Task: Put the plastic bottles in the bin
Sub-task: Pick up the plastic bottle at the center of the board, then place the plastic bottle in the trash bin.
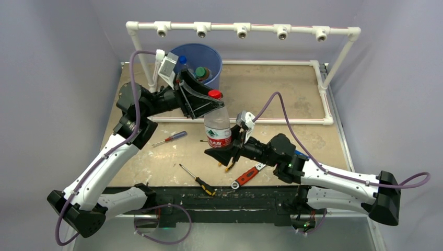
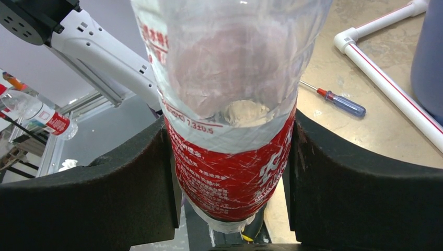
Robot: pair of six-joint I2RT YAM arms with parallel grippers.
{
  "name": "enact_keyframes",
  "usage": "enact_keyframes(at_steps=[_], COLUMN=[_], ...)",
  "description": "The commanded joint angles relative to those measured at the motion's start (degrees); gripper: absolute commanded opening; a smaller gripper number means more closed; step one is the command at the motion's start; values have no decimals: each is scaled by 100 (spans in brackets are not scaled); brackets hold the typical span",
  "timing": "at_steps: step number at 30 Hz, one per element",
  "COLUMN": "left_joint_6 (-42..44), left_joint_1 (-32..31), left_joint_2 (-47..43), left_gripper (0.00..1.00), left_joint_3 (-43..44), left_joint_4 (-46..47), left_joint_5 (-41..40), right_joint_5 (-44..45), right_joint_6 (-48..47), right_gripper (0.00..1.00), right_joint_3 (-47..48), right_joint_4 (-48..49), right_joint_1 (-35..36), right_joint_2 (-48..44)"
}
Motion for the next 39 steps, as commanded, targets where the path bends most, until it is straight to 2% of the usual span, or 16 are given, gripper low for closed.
enact_keyframes(at_steps=[1, 4, 5, 6, 9, 10, 13, 15, 18, 21, 27, 33, 39], left_joint_6=[190, 232, 263, 306, 641, 848, 1625, 1999, 2435, 3090, 4815, 5943, 6224], left_joint_1=[-52, -56, -58, -57, -54, -53, -61, -58, -59, -62, -54, -49, -45], left_joint_2=[-80, -108, -117, -125, -204, -245, -346, -411, -566, -453, 116, 886, 1613], left_gripper=[38, 16, 7, 0, 0, 0, 0, 0, 0, 0, 0, 0, 0], left_joint_3=[199, 207, 215, 236, 362, 455, 836, 995, 731, 298, -581, -763, -822], left_joint_4=[10, 2, -23, -67, -412, -640, -1295, -1273, -315, 959, 3480, 4399, 5450], left_joint_5=[50, 17, -19, -65, -473, -709, -1631, -2546, -4045, -4994, -4907, -4636, -4069], right_joint_5=[-95, -91, -68, -42, 126, 240, 437, 593, 992, 1285, 1652, 1758, 1963], right_joint_6=[-86, -54, -16, 20, 197, 254, 280, 227, 146, 258, 336, 282, 227], right_gripper=[31, 34, 42, 58, 95, 98, 99, 99, 99, 99, 99, 99, 98], right_joint_3=[237, 225, 234, 239, 303, 381, 673, 711, 556, 162, -453, -645, -814], right_joint_4=[105, 85, 48, -8, -327, -571, -1342, -1692, -2106, -2288, -2202, -2088, -2006], right_joint_1=[-9, -9, -9, -9, -9, -9, -9, -9, -10, -15, -14, -18, -11], right_joint_2=[6, -23, -35, -56, -227, -350, -1009, -1522, -2251, -2822, -3337, -3231, -3155])
